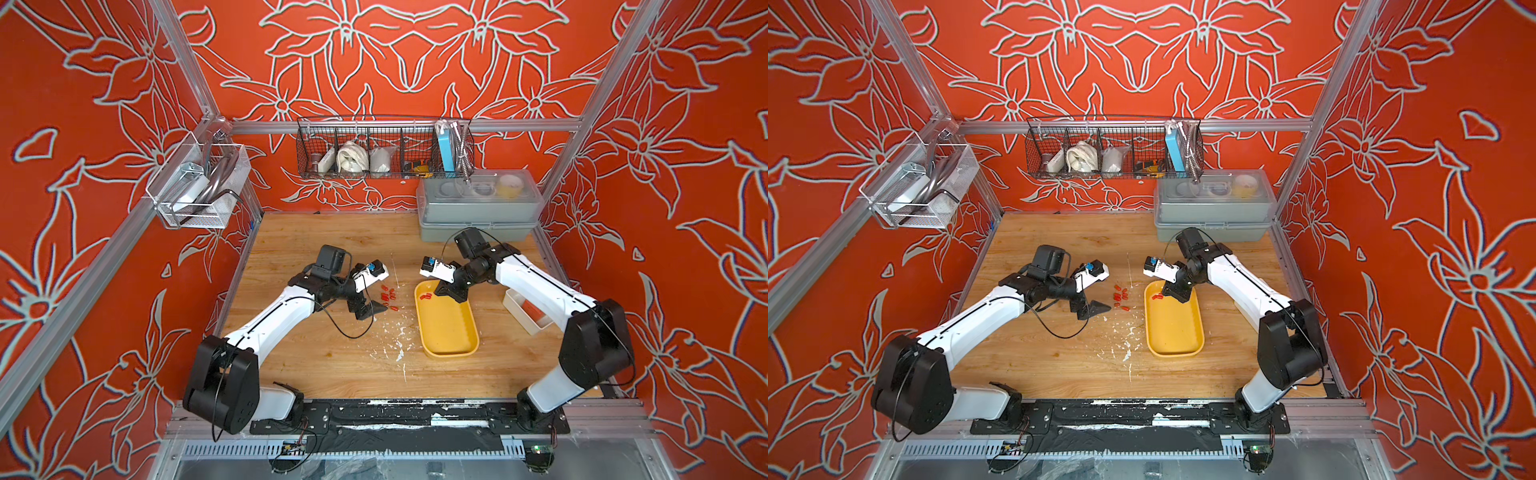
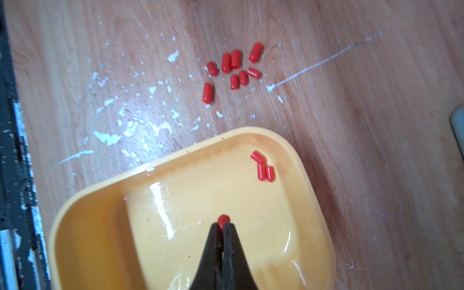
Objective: Take the screw protection sleeves out of the storage box
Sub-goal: Place the screw protection sleeve at the center of the board.
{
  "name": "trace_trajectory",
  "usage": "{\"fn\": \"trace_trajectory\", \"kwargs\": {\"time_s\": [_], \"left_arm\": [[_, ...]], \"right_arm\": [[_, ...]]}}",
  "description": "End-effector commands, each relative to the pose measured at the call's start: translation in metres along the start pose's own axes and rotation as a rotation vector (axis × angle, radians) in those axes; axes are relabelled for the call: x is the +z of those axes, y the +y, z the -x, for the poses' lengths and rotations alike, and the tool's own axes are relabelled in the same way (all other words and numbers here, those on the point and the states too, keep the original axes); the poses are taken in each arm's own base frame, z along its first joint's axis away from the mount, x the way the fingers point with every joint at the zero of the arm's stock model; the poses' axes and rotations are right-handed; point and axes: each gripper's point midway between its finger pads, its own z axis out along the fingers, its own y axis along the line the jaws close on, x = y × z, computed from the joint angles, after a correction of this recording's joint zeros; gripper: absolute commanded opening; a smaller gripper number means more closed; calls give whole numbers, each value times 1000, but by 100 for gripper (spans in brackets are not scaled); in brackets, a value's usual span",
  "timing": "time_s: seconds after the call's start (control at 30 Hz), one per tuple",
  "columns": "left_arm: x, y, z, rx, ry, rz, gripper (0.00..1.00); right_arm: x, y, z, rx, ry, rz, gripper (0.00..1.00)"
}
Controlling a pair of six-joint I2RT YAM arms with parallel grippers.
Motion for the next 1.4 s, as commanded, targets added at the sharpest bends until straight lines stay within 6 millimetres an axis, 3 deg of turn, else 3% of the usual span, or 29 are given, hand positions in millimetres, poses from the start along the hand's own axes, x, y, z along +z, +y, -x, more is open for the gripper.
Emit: {"fn": "trace_trajectory", "kwargs": {"time_s": [0.0, 0.17, 0.3, 0.63, 0.83, 1.1, 1.37], "left_arm": [[-21, 22, -2, 50, 57, 127, 98], [-51, 58, -4, -30, 70, 273, 98], [-65, 71, -8, -110, 78, 316, 98], [-74, 64, -1, -134, 36, 303, 98], [-75, 62, -2, -112, 36, 309, 98], [-74, 55, 1, -107, 17, 275, 98], [-75, 46, 6, -106, 5, 236, 98]], "right_arm": [[-2, 31, 21, 13, -16, 90, 0], [23, 51, 46, -39, -1, 140, 0], [52, 55, 60, -35, 13, 163, 0], [130, 36, 59, 16, 131, 89, 0], [158, 31, 54, 46, 180, 88, 0], [167, 27, 56, 64, 202, 100, 12], [136, 28, 73, 40, 158, 96, 23]]}}
